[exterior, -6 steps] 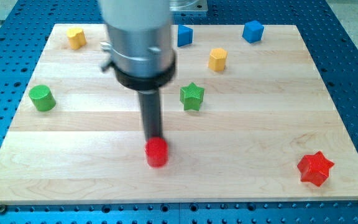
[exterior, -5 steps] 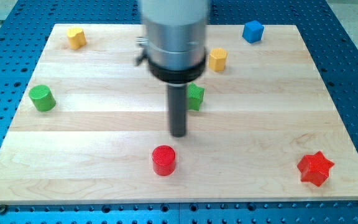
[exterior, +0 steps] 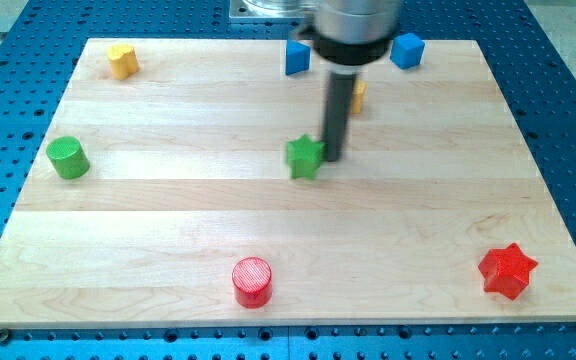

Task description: Slide the green star towards the bottom left

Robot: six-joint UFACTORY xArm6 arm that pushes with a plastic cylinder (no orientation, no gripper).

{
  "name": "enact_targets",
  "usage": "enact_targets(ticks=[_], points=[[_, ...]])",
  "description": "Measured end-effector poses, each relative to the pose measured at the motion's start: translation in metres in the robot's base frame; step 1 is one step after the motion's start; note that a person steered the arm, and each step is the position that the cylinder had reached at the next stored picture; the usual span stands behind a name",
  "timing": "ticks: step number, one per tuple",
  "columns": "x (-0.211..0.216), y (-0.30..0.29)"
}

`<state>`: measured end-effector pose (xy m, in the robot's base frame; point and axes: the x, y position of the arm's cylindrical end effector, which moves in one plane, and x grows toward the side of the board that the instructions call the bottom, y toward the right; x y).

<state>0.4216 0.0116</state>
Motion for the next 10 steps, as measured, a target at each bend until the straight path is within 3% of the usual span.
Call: enact_targets(ticks=[1, 2, 3, 4, 5, 6, 7, 8, 9, 10], points=[[0.043, -0.140], [0.064, -0.152], [0.035, -0.112], [0.067, -0.071], [0.098, -0.182], [0.089, -0.173], [0.104, -0.106], [0.126, -0.165], [0.114, -0.201], [0.062, -0.208]])
